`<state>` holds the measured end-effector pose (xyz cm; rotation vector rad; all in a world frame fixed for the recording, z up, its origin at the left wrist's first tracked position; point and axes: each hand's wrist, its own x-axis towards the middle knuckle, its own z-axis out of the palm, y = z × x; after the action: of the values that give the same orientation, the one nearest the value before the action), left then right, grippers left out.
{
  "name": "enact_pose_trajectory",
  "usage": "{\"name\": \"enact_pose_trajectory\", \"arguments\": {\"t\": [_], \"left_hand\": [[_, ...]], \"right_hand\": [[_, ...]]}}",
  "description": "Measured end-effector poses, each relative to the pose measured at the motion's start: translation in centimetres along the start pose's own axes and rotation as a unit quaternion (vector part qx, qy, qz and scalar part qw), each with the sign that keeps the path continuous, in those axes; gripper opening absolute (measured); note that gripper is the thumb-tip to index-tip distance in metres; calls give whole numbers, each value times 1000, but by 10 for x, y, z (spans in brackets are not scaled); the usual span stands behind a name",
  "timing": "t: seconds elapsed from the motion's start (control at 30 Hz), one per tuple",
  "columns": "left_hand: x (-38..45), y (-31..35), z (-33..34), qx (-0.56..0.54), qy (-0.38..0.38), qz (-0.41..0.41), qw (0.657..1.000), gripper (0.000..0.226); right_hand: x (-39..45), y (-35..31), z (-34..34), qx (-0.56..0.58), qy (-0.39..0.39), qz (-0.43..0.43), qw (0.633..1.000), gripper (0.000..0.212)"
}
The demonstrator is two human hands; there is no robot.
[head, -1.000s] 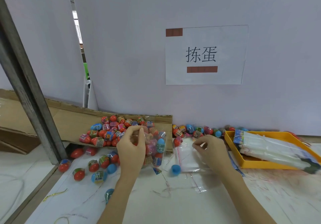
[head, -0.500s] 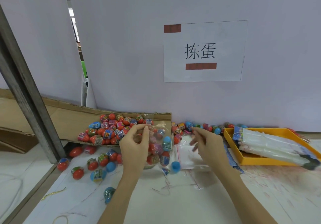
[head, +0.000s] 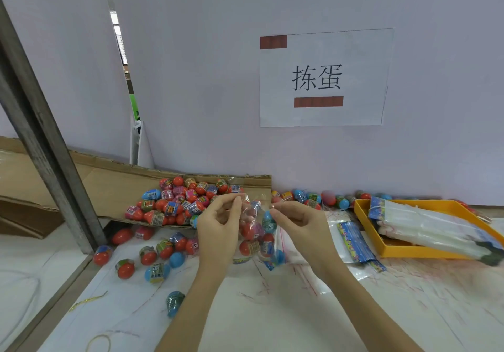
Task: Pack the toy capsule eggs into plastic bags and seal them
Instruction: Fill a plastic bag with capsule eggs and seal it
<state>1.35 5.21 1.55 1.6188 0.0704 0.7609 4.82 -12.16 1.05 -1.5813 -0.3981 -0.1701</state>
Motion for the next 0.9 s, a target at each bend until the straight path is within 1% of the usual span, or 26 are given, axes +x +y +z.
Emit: {"name": "enact_pose_trajectory", "arguments": {"t": [0.1,0.13,0.2,0.3,0.47,0.67,0.77,0.9], "left_hand": [[2,1,-1,-77,-64,-98,990,18],[3,0,-1,-93,-85,-118,985,19],[2,0,-2,-86,-105,-109,985,18],[1,-1,-2,-65,-101,-92,989,17],[5,-7,-5,-101,-85,-117,984,14],[6,-9,-7,-158,-79,-171,969,11],[7,-10,-8,-135,-81,-164,974,11],[6,-12,-7,-93,-92,-140,981,11]], "right_hand": [[1,3,-2,-2,27,25,999,14],[2,3,-3,-1,36,32,999,14],[3,2,-6,9,39,40,998,14],[2,0,-10,18,19,53,998,12],[4,-5,-13,65,32,86,994,10],[4,-5,-16,82,20,84,993,9],[5,-4,-19,72,20,68,995,10],[7,0,-21,26,3,52,998,9]]}}
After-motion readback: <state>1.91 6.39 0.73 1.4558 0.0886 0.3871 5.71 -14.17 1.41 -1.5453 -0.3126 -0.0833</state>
